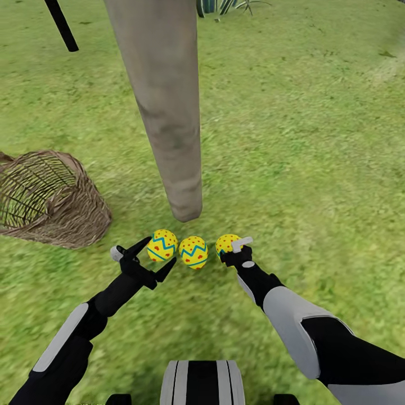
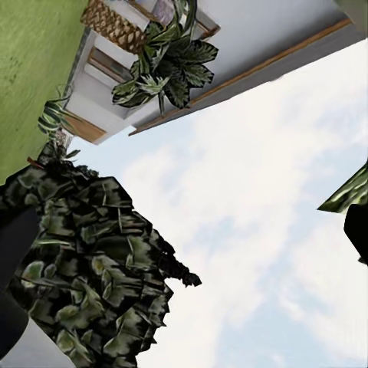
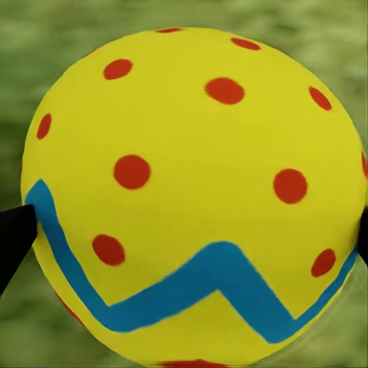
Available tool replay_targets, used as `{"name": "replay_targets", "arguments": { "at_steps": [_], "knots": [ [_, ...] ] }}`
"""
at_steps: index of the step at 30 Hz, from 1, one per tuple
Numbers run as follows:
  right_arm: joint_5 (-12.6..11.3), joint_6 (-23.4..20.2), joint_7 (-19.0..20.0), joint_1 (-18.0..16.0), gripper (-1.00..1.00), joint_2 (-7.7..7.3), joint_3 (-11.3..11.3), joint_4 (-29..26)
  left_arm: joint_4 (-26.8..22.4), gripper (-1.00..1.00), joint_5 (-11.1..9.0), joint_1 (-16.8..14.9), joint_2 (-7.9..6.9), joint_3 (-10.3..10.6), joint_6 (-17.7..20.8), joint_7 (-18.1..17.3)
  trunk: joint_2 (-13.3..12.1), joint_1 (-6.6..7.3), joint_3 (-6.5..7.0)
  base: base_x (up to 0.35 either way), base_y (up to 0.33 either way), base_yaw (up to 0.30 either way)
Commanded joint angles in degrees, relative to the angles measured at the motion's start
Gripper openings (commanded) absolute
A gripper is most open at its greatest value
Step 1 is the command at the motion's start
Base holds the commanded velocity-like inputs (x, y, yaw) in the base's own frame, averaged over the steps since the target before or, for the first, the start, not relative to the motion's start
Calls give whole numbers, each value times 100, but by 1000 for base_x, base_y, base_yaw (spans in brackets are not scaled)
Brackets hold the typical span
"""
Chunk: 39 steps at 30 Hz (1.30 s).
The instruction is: Take the three Easter eggs out of the wicker basket on the lawn in the garden, then place them on the lawn next to a single tree (choose any tree) so that all three eggs are next to the same tree and none are left in the basket.
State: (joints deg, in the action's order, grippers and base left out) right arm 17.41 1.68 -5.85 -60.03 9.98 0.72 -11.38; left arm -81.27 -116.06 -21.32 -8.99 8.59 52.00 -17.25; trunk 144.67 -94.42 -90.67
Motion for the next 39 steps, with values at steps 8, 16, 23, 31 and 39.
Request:
{"name": "replay_targets", "arguments": {
  "at_steps": [8,16,23,31,39],
  "knots": [
    [-19,26,-13,0,-100,1,-10,365,23,100,13,-3,0,11,-4,-41,0,-1,-3,0,0,4],
    [10,52,17,1,-100,1,9,64,82,100,-8,21,-46,-27,9,-48,-1,1,-3,0,0,0],
    [33,18,14,8,-100,-5,25,37,153,100,-6,108,-135,-33,7,-50,-1,1,-3,0,0,0],
    [40,32,51,9,100,-5,25,41,156,100,-7,111,-138,-35,4,-50,-1,1,-3,0,0,0],
    [41,26,65,9,100,-14,25,93,146,100,-14,111,-130,-41,9,-55,-1,1,-3,0,0,0]
  ]
}}
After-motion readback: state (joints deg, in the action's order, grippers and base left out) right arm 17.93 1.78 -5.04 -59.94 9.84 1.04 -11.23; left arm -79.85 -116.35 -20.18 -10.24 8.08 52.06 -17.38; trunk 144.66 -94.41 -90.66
